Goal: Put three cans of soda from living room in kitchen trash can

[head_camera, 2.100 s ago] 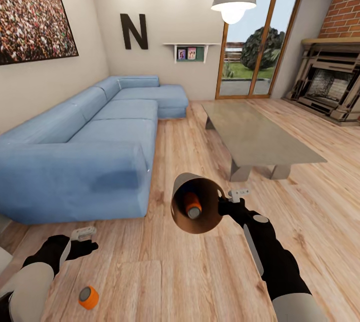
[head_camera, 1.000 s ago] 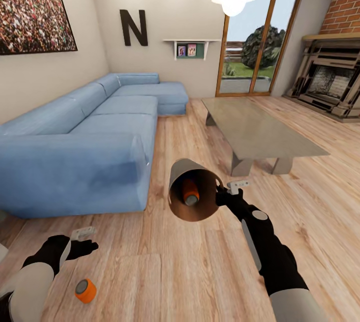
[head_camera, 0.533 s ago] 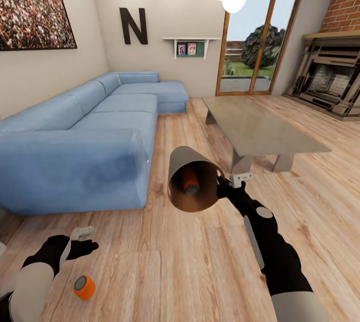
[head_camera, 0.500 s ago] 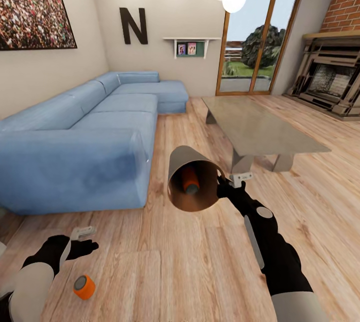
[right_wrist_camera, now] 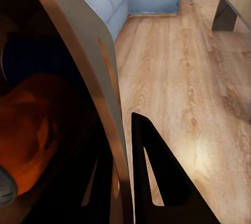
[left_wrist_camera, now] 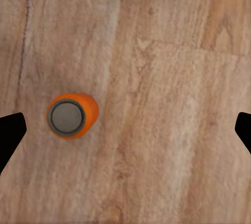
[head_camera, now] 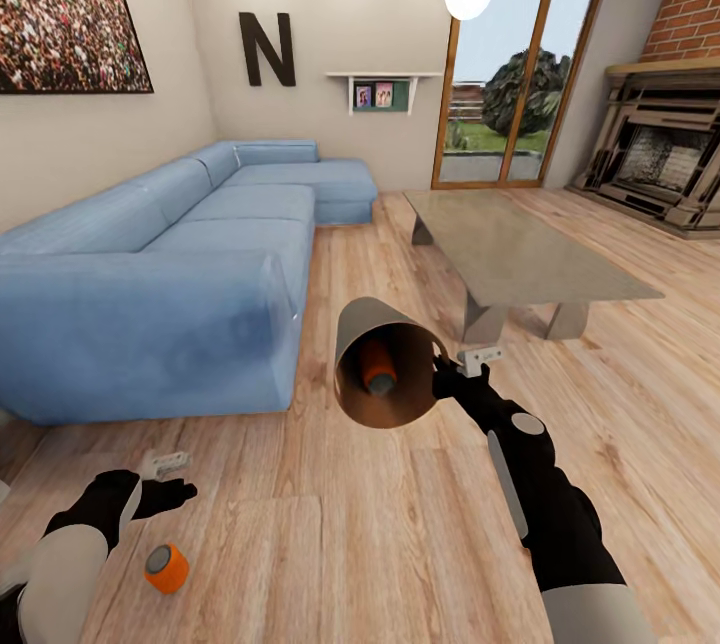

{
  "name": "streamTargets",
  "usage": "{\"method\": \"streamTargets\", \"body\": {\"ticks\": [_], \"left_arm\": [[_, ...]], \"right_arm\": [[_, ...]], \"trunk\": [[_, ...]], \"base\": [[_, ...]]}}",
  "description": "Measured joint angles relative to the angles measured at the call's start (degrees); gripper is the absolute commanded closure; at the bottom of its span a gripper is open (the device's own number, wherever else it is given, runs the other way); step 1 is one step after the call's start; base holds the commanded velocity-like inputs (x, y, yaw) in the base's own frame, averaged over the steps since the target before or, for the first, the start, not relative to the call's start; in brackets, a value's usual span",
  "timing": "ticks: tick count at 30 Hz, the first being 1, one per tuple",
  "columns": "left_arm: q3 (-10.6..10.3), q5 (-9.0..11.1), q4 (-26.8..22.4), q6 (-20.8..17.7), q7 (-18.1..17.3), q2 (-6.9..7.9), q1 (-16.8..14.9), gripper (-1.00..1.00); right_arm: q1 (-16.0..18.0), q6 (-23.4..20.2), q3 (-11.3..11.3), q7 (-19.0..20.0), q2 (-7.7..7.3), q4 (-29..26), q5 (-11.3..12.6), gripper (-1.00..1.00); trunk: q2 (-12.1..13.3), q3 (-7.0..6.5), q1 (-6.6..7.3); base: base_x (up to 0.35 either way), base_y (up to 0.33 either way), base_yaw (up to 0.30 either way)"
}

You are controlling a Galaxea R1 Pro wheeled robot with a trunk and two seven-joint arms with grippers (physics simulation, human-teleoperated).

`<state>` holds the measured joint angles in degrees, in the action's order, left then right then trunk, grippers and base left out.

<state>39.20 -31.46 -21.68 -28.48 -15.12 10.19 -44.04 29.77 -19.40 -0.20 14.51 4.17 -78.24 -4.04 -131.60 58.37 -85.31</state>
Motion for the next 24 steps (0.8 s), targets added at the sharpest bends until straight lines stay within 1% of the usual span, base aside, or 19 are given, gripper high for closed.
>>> {"method": "streamTargets", "body": {"ticks": [3,12,18,24], "left_arm": [[0.0,0.0,0.0,0.7,0.1,-0.05,0.0,-1.00],[0.0,0.0,0.0,0.8,0.1,-0.07,0.0,-1.00],[0.0,0.0,0.0,0.9,0.2,-0.15,0.0,-1.00],[0.0,0.1,0.0,1.0,0.3,-0.22,0.0,-1.00]], "right_arm": [[0.0,0.0,0.0,-0.1,0.02,0.0,-0.2,1.00],[0.0,0.0,0.0,-0.1,0.02,0.0,-0.1,1.00],[0.0,0.0,0.0,-0.1,0.07,0.0,-0.2,1.00],[0.0,0.0,0.0,-0.1,0.11,0.0,-0.3,1.00]], "trunk": [[0.0,0.00,0.00],[0.0,0.00,0.00],[0.0,0.00,0.00],[0.0,0.00,0.00]], "base": [[0.000,0.000,0.000],[0.004,0.014,0.000],[0.018,0.171,0.000],[0.009,0.054,0.000]]}}
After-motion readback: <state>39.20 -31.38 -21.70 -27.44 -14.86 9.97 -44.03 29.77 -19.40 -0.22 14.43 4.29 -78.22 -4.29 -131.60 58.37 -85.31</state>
